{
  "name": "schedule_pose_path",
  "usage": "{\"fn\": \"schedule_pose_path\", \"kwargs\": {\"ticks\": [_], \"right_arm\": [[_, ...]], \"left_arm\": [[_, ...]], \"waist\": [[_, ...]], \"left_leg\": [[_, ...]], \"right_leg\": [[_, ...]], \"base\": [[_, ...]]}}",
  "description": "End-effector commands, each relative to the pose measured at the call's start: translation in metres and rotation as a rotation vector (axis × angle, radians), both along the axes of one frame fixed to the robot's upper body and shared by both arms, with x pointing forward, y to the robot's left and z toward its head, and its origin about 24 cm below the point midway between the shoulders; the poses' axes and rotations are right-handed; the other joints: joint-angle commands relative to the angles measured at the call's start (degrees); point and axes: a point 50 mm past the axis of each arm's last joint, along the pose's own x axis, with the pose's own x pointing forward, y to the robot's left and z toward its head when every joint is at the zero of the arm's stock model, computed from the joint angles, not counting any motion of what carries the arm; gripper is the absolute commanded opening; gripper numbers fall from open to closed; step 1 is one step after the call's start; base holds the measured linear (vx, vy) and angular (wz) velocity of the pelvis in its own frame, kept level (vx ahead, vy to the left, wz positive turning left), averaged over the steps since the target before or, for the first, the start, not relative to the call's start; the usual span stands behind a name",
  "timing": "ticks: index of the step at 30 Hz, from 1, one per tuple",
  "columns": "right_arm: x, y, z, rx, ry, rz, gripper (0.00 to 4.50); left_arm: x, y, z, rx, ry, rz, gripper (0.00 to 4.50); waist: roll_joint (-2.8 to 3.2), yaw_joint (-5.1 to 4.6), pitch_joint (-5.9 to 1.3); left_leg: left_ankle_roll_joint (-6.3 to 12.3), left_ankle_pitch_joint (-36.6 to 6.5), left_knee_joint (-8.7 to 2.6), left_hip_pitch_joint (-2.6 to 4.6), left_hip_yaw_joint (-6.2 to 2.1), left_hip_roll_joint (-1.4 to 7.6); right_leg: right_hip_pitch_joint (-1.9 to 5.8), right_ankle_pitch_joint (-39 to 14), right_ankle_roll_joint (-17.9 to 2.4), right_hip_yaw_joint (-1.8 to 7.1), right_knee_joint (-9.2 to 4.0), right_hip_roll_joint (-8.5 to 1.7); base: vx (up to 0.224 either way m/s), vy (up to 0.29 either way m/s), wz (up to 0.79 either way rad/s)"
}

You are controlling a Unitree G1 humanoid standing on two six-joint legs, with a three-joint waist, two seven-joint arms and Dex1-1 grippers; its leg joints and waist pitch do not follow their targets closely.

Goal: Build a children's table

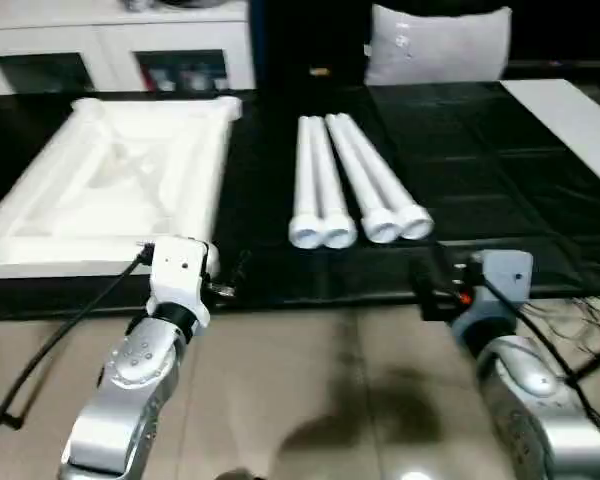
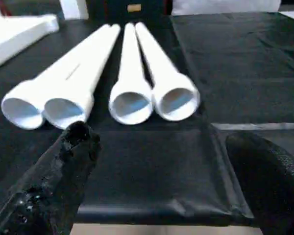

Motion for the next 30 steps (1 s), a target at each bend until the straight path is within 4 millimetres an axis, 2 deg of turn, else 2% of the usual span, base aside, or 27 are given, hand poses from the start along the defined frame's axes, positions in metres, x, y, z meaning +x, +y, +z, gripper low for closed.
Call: {"fn": "schedule_pose_path", "kwargs": {"ticks": [1,2,3,4,5,7,8,9,10,11,12,13,14,15,16,17,18,19,20,21,22,24,25,27,28,29,30], "right_arm": [[0.003,0.007,0.001,0.027,-0.009,0.019,4.5],[0.003,0.009,0.0,0.033,-0.007,0.017,4.5],[0.003,0.009,0.0,0.033,-0.007,0.017,4.5],[0.004,0.011,-0.001,0.038,0.0,0.022,4.5],[0.005,0.013,-0.003,0.035,0.011,0.033,4.5],[0.006,0.016,-0.006,0.021,0.03,0.039,4.5],[0.007,0.016,-0.007,0.02,0.038,0.037,4.5],[0.008,0.017,-0.008,0.036,0.04,0.029,4.5],[0.008,0.017,-0.007,0.061,0.042,0.021,4.5],[0.009,0.017,-0.007,0.074,0.04,0.014,4.5],[0.009,0.016,-0.006,0.076,0.036,0.009,4.5],[0.01,0.016,-0.005,0.065,0.028,0.011,4.5],[0.01,0.016,-0.005,0.065,0.028,0.011,4.5],[0.011,0.018,-0.002,0.003,0.002,0.038,4.5],[0.012,0.019,-0.001,-0.025,-0.008,0.044,4.5],[0.012,0.019,0.0,-0.047,-0.016,0.048,4.5],[0.013,0.02,0.001,-0.053,-0.023,0.059,4.5],[0.013,0.02,0.001,-0.052,-0.024,0.065,4.5],[0.013,0.02,-0.001,-0.047,-0.01,0.068,4.5],[0.013,0.019,-0.003,-0.025,0.006,0.074,4.5],[0.013,0.019,-0.003,-0.025,0.006,0.074,4.5],[0.013,0.016,-0.004,0.008,0.023,0.07,4.5],[0.013,0.015,-0.003,0.02,0.022,0.076,4.5],[0.013,0.015,-0.002,0.028,0.018,0.083,4.5],[0.014,0.015,-0.002,0.028,0.017,0.087,4.5],[0.015,0.015,-0.001,0.023,0.013,0.096,4.5],[0.015,0.015,-0.001,0.021,0.012,0.098,4.5]], "left_arm": [[0.0,0.005,-0.004,0.017,0.005,0.024,4.48],[-0.001,0.004,-0.005,0.021,0.008,0.019,4.48],[-0.001,0.004,-0.005,0.021,0.008,0.019,4.48],[-0.002,0.004,-0.006,0.022,0.009,0.018,4.48],[-0.002,0.004,-0.007,0.022,0.011,0.019,4.48],[-0.003,0.003,-0.009,0.02,0.014,0.02,4.48],[-0.003,0.003,-0.01,0.02,0.015,0.02,4.48],[-0.003,0.002,-0.01,0.018,0.017,0.02,4.48],[-0.004,0.002,-0.011,0.018,0.018,0.02,4.48],[-0.004,0.002,-0.011,0.016,0.017,0.02,4.48],[-0.004,0.002,-0.011,0.012,0.015,0.022,4.48],[-0.005,0.002,-0.01,0.008,0.009,0.026,4.48],[-0.005,0.002,-0.01,0.008,0.009,0.026,4.48],[-0.005,0.002,-0.009,0.008,0.001,0.022,4.48],[-0.005,0.002,-0.009,0.006,-0.004,0.017,4.48],[-0.005,0.002,-0.008,0.003,-0.007,0.013,4.48],[-0.004,0.002,-0.008,0.008,-0.006,0.017,4.48],[-0.004,0.003,-0.009,0.011,-0.005,0.02,4.48],[-0.003,0.003,-0.008,0.013,-0.006,0.024,4.48],[-0.002,0.002,-0.008,0.012,-0.011,0.027,4.48],[-0.002,0.002,-0.008,0.012,-0.011,0.027,4.48],[-0.002,0.001,-0.007,-0.003,-0.02,0.027,4.48],[-0.002,0.001,-0.006,-0.01,-0.024,0.029,4.48],[-0.002,0.0,-0.007,-0.02,-0.023,0.031,4.48],[-0.002,0.0,-0.007,-0.022,-0.022,0.032,4.48],[-0.003,0.0,-0.007,-0.026,-0.022,0.033,4.48],[-0.003,0.0,-0.008,-0.027,-0.021,0.033,4.48]], "waist": [[-0.12,-0.54,-3.42],[1.64,-3.59,-3.37],[1.64,-3.59,-3.37],[1.21,-3.09,-3.18],[0.48,-2.65,-2.78],[-1.88,-2.76,-2.58],[-5.65,-1.1,-2.87],[-4.06,-0.06,-2.92],[-2.64,-2.71,-1.77],[-3.93,-3.17,-0.47],[-4.16,-3.15,-0.04],[-3.19,-3.2,-0.11],[-0.76,-4.69,-0.76],[0.43,-7.59,-1.12],[1.55,-7.49,-0.68],[1.75,-7.7,-0.32],[1.7,-7.44,-0.17],[1.43,-7.32,-1.01],[-0.55,-7.04,-1.51],[-1.16,-6.47,-1.39],[-1.16,-6.47,-1.39],[-1.71,-5.63,-1.43],[-1.84,-5.7,-1.47],[-2.5,-5.38,-1.45],[-2.34,-5.35,-1.31],[-2.78,-5.56,-1.25],[-2.88,-5.71,-1.27]], "left_leg": [[13.98,3.08,-5.94,3.36,-1.71,3.94],[25.97,11.52,-8.78,7.3,-2.64,3.21],[25.97,11.52,-8.78,7.3,-2.64,3.21],[28.53,16.24,-9.49,5.69,-2.53,5.01],[27.64,14.77,-10.18,4.16,-1.67,6.08],[18.44,-1.25,-11.35,3.72,-0.91,5.27],[5.14,-15.87,-4.19,0.28,0.36,1.17],[0.57,-12.02,7.57,-1.09,-4.02,-0.86],[-9.86,-8.38,12.33,-3.16,-8.56,-1.67],[-11.29,-9.41,9.49,-0.69,-6.44,-2.29],[-10.05,-9.34,6.87,1.74,-5.3,-1.91],[-7.82,-10.41,3.78,3.87,-5.05,-0.91],[-3.99,-19.35,-3.03,5.59,-4.7,-0.07],[-3.59,-39.55,-9.65,5.89,-7.38,4.33],[-4.84,-45.04,-12.06,4.61,-8.91,4.85],[-4.49,-46.55,-12.61,4.86,-9.28,4.51],[-6.51,-46.45,-12.37,5.45,-9.49,4.29],[-7.83,-43.09,-11.3,6.3,-9.48,3.99],[-8.97,-32.54,-9.49,4.94,-8.95,3.62],[-10.03,-26.47,-8.95,4.1,-7.36,2.75],[-10.03,-26.47,-8.95,4.1,-7.36,2.75],[-9.13,-21.16,-8.64,3.75,-5.32,2.86],[-9.02,-21.12,-8.77,3.67,-5.01,2.9],[-8.24,-28.81,-9.38,4.02,-4.24,2.99],[-7.43,-31.45,-9.44,4.53,-4.05,2.94],[-6.83,-32.31,-9.48,4.69,-3.84,2.86],[-5.34,-31.88,-9.52,4.62,-3.43,2.56]], "right_leg": [[0.66,-10.63,-12.91,2.71,-4.15,-4.81],[-4.56,-9.63,-5.29,-4.13,6.65,3.04],[-4.56,-9.63,-5.29,-4.13,6.65,3.04],[-5.6,-9.17,0.76,-4.69,10.09,2.02],[-5.26,-8.33,3.08,-4.83,10.95,0.97],[-3.17,-6.44,1.68,-2.46,7.37,-1.31],[-0.57,-16.13,5.92,5.59,-1.52,-12.97],[-1.99,-20.15,3.64,10.76,-6.48,-20.11],[-0.08,-32.72,-2.08,5.12,-5.9,-16.59],[-0.03,-39.4,-6.4,0.99,-6.86,-12.05],[-0.48,-42.18,-8.16,-0.84,-7.68,-10.57],[-0.49,-43.08,-9.96,-1.99,-7.75,-9.95],[-0.65,-36.16,-10.94,-4.24,-4.76,-4.24],[-0.32,-20.45,-7.93,-5.58,0.6,0.11],[1.16,-10.05,-7.65,-4.95,4.06,0.15],[1.4,1.33,-6.98,-5.12,3.22,0.4],[1.91,2.81,-6.22,-4.55,1.56,-0.71],[2.07,3.48,-6.02,-3.98,0.3,-1.5],[3.53,1.29,-6.34,-2.05,-2.08,-3.93],[3.37,-4.85,-6.77,-1.24,-3.48,-4.76],[3.37,-4.85,-6.77,-1.24,-3.48,-4.76],[2.01,-13.99,-7.99,-0.14,-4.17,-5.03],[2.12,-14.76,-8.24,-0.07,-4.28,-4.99],[2.04,-23.84,-6.49,0.03,-5.18,-5.28],[1.95,-28.89,-5.89,-0.15,-5.89,-5.27],[2.03,-31.15,-5.69,-0.36,-6.34,-5.08],[2.75,-34.39,-5.41,-0.64,-7.08,-4.86]], "base": [[-0.021,0.246,0.05],[-0.021,0.246,0.05],[-0.035,0.248,0.07],[-0.059,0.209,0.08],[-0.059,0.209,0.08],[-0.118,0.165,-0.11],[-0.135,0.16,-0.13],[-0.135,0.175,-0.07],[-0.118,0.215,-0.31],[-0.118,0.215,-0.31],[-0.111,0.239,-0.4],[-0.11,0.281,-0.03],[-0.11,0.281,-0.03],[-0.166,0.256,0.2],[-0.168,0.245,0.09],[-0.168,0.245,0.09],[-0.082,0.25,-0.06],[-0.046,0.181,-0.06],[-0.046,0.181,-0.06],[-0.057,0.125,0.02],[-0.054,0.062,0.1],[-0.027,0.031,0.05],[0.0,0.0,0.0],[0.0,0.0,0.0],[0.0,0.0,0.0],[0.0,0.0,0.0],[0.0,0.0,0.0]]}}
